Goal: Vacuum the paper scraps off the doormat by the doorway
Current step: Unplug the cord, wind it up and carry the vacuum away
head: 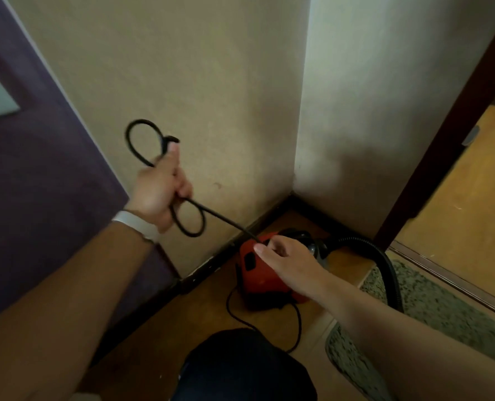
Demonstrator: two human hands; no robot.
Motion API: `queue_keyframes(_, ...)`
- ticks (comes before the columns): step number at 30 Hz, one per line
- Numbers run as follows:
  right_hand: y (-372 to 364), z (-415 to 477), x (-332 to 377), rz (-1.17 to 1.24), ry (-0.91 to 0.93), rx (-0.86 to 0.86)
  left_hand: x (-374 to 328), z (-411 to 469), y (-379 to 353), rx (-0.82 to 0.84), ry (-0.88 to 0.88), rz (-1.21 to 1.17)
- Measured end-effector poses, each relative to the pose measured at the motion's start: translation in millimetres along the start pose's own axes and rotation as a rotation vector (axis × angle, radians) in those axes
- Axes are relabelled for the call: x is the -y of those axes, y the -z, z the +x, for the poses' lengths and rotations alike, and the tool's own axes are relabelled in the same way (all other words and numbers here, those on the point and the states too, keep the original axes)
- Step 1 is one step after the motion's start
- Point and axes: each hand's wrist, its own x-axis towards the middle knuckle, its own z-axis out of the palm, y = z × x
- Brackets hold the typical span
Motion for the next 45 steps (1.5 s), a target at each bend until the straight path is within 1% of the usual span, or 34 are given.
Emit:
queue_keyframes(2, 5, 1, -15, -0.072, 0.003, 0.016, -7, 10, 29, 0.008, -0.071, 0.206)
queue_keyframes(4, 9, 4, -24, -0.213, 0.007, 0.055, -6, 8, 45, -0.003, -0.127, 0.513)
queue_keyframes(6, 11, 6, -23, -0.275, 0.003, 0.091, 5, -2, 47, 0.027, -0.144, 0.845)
queue_keyframes(7, 11, 9, -19, -0.278, 0.004, 0.105, 13, -9, 44, 0.078, -0.14, 0.961)
queue_keyframes(8, 11, 10, -13, -0.281, 0.012, 0.111, 23, -16, 40, 0.157, -0.133, 1.023)
queue_keyframes(9, 10, 11, -6, -0.287, 0.016, 0.101, 32, -22, 34, 0.244, -0.116, 1.036)
queue_keyframes(11, 7, 13, 7, -0.268, 0.051, 0.003, 48, -34, 22, 0.407, -0.066, 1.001)
queue_keyframes(13, 2, 15, 20, -0.191, 0.072, -0.179, 63, -42, 7, 0.548, -0.006, 0.909)
queue_keyframes(15, -2, 20, 32, -0.039, 0.048, -0.347, 76, -50, -8, 0.635, 0.049, 0.803)
queue_keyframes(17, -4, 27, 42, 0.098, -0.017, -0.443, 82, -54, -19, 0.662, 0.076, 0.673)
queue_keyframes(20, -6, 31, 50, 0.221, -0.093, -0.479, 83, -50, -22, 0.691, 0.133, 0.57)
queue_keyframes(24, -8, 26, 51, 0.37, -0.113, -0.427, 84, -46, -15, 0.783, 0.181, 0.645)
queue_keyframes(27, -8, 29, 55, 0.558, -0.096, -0.407, 88, -49, -20, 0.819, 0.145, 0.527)
queue_keyframes(29, -4, 35, 58, 0.695, -0.1, -0.433, 89, -58, -28, 0.812, 0.153, 0.42)
queue_keyframes(32, 3, 43, 54, 0.822, -0.116, -0.434, 99, -59, -35, 0.754, 0.159, 0.405)
queue_keyframes(33, 4, 45, 49, 0.804, -0.125, -0.424, 102, -58, -37, 0.743, 0.151, 0.413)
queue_keyframes(37, 7, 44, 31, 0.593, -0.104, -0.364, 111, -50, -41, 0.713, 0.141, 0.457)
queue_keyframes(40, 15, 44, 15, 0.353, -0.055, -0.294, 125, -39, -36, 0.692, 0.159, 0.515)
queue_keyframes(42, 22, 43, -4, 0.186, -0.03, -0.229, 140, -25, -32, 0.662, 0.178, 0.617)
queue_keyframes(45, 37, 45, -48, -0.122, -0.055, -0.181, 156, -5, -32, 0.593, 0.2, 0.858)
